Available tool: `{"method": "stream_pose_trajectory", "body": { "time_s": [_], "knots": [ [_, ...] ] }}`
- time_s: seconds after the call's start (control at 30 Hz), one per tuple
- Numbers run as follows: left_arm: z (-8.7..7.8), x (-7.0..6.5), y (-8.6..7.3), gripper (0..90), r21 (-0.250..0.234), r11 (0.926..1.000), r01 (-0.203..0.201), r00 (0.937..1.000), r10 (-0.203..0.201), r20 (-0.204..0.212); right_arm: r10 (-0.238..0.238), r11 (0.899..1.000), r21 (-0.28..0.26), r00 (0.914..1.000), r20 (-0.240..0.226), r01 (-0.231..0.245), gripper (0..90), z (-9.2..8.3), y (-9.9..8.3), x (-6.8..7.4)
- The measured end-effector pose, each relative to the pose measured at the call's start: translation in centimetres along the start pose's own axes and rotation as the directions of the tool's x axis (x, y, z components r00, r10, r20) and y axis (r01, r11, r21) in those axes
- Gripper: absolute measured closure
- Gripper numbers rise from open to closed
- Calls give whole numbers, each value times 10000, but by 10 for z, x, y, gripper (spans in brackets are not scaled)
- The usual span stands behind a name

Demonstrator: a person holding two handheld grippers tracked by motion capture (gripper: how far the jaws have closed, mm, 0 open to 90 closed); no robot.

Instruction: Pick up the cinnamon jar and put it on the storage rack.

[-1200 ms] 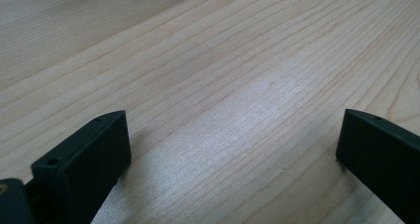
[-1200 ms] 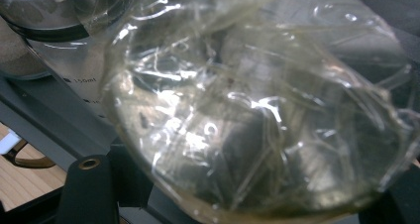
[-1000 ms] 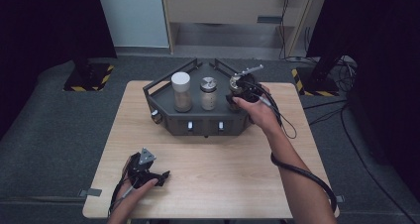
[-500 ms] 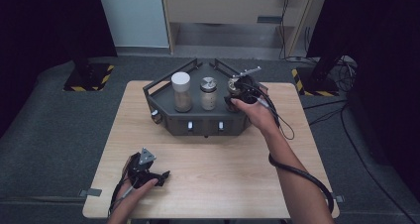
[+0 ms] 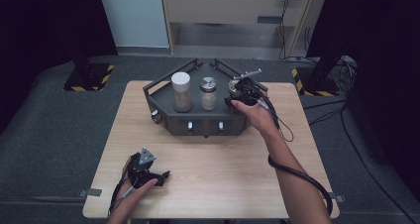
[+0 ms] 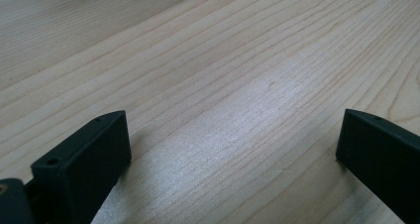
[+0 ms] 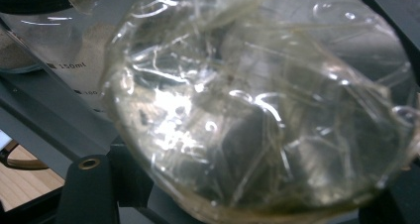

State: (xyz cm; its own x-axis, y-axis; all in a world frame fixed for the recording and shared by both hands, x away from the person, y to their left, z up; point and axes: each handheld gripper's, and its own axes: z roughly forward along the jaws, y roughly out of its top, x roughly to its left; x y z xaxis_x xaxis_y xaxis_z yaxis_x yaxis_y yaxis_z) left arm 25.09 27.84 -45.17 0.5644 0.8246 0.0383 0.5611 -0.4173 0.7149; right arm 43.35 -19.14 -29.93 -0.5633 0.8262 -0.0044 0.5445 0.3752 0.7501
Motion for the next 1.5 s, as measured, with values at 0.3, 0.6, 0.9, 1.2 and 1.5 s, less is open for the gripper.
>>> {"method": "stream_pose_trajectory", "body": {
  "time_s": [0.3,0.6,0.9,1.2,1.5],
  "knots": [
    [0,0,0,0,-1,10000,0,10000,0,-1,131,9996,-251,9999,-38,-132,305,1,-7,-1],
    [0,0,0,0,0,10000,-2,10000,2,0,107,9994,-332,9999,-25,-108,207,0,-8,0],
    [0,0,0,0,1,10000,-3,10000,3,-1,-8,9980,-625,10000,70,13,89,-12,-15,5],
    [0,0,0,0,-1,10000,-4,10000,4,2,38,9920,-1263,10000,-19,-40,42,-37,-31,0],
    [0,0,0,0,0,10000,6,10000,-6,-3,-33,9895,-1442,10000,-35,28,35,-56,-43,-1]
  ]
}}
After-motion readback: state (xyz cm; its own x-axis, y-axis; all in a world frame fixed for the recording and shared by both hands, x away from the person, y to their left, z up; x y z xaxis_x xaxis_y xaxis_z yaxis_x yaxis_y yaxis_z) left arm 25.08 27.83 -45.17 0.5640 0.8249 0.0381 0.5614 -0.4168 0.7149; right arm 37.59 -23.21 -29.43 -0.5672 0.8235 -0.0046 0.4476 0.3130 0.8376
